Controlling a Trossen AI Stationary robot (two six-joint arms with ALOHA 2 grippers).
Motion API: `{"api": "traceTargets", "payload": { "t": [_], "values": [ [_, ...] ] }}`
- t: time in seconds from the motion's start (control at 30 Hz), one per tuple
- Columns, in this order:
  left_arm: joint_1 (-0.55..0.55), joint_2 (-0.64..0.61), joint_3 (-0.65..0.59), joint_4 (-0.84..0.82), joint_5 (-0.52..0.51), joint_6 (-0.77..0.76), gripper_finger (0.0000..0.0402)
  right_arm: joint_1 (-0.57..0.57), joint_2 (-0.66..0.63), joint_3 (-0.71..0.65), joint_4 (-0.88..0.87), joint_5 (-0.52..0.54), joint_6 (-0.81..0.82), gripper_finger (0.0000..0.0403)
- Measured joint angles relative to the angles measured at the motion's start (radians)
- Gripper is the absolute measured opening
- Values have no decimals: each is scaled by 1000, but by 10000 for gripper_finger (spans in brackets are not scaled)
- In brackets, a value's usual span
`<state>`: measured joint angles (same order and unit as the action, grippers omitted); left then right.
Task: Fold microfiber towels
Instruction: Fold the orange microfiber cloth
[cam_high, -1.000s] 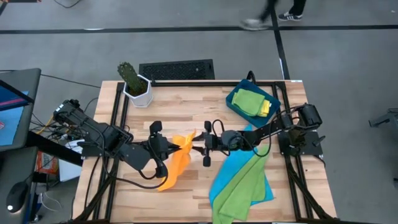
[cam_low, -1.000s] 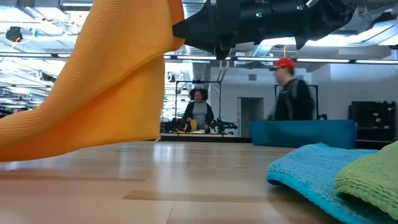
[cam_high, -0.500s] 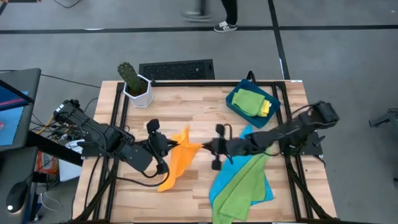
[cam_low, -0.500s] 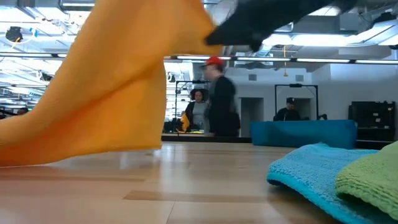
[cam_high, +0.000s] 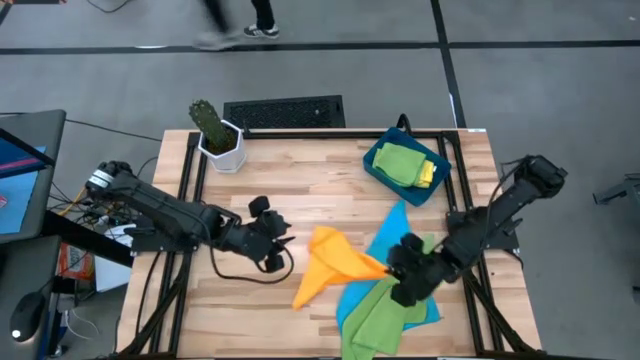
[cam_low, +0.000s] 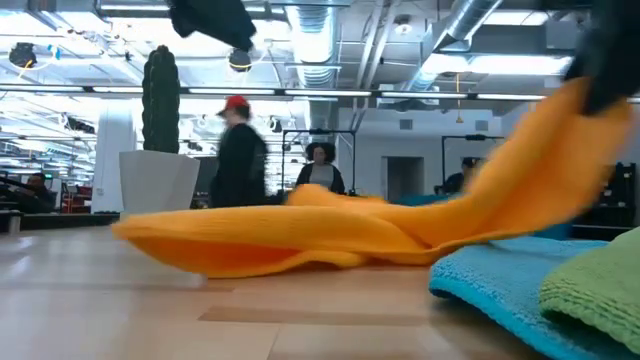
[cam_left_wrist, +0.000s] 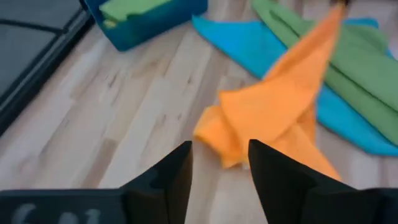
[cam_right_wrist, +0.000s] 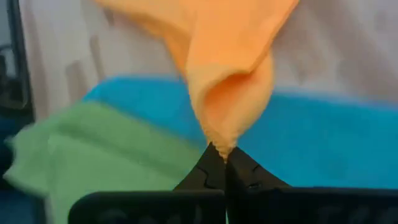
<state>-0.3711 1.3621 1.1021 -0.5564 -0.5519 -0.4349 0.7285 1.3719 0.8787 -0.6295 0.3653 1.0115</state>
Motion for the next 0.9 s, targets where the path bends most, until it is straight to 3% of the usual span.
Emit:
{"api": "traceTargets", "payload": {
  "t": [0.1,0.3,0.47,0.53,0.73,0.9],
  "values": [
    [48,0,-66,174,62,100,162,67,25,0,-7,-4,104,8],
    [225,23,-170,578,363,386,165,97,58,0,15,0,159,8],
    [412,136,-150,722,746,425,165,96,55,0,15,0,159,7],
    [446,207,-125,763,838,426,165,96,55,0,9,0,159,7],
    [471,428,-35,747,980,428,165,95,55,0,8,3,144,7],
    [455,565,49,740,992,469,165,87,55,0,7,3,132,7]
  ]
}}
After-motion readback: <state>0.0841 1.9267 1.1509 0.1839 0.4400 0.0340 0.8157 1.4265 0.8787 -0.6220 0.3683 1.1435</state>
